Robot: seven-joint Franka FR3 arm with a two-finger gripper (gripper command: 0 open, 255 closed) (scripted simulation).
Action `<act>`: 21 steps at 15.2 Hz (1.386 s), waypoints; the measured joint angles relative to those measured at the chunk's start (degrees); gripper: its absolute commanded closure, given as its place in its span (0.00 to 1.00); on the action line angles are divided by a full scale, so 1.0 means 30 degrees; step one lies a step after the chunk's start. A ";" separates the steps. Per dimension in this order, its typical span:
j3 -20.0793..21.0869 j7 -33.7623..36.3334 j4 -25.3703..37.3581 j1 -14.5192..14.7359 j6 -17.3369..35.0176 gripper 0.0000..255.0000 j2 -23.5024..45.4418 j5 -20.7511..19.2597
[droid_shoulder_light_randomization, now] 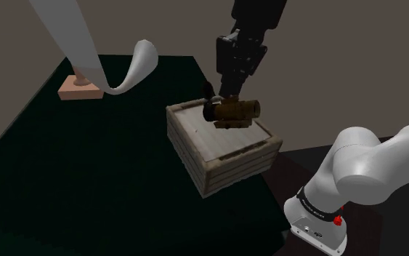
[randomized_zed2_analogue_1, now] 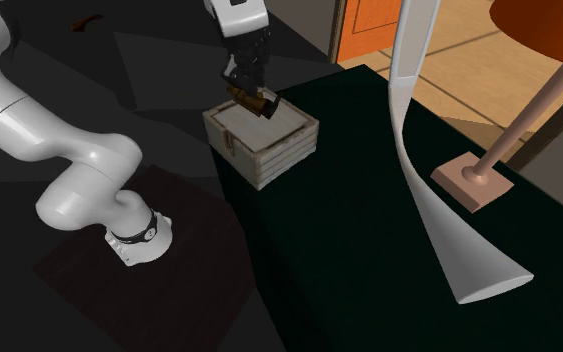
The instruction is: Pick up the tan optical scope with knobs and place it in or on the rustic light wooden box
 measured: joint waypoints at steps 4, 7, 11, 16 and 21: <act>0.0016 -0.0023 -0.0031 -0.0019 0.0061 1.00 0.0043 0.0000; 0.0019 -0.0035 -0.0182 -0.0020 0.0079 0.00 -0.0008 -0.0001; 0.0003 -0.0066 -0.0262 -0.0035 0.0082 0.00 0.0016 -0.0028; -0.0414 0.0099 0.2213 -0.0194 -0.1641 0.00 0.0815 -0.0356; -0.0482 0.0216 0.2833 -0.0196 -0.2164 0.00 0.0917 -0.0392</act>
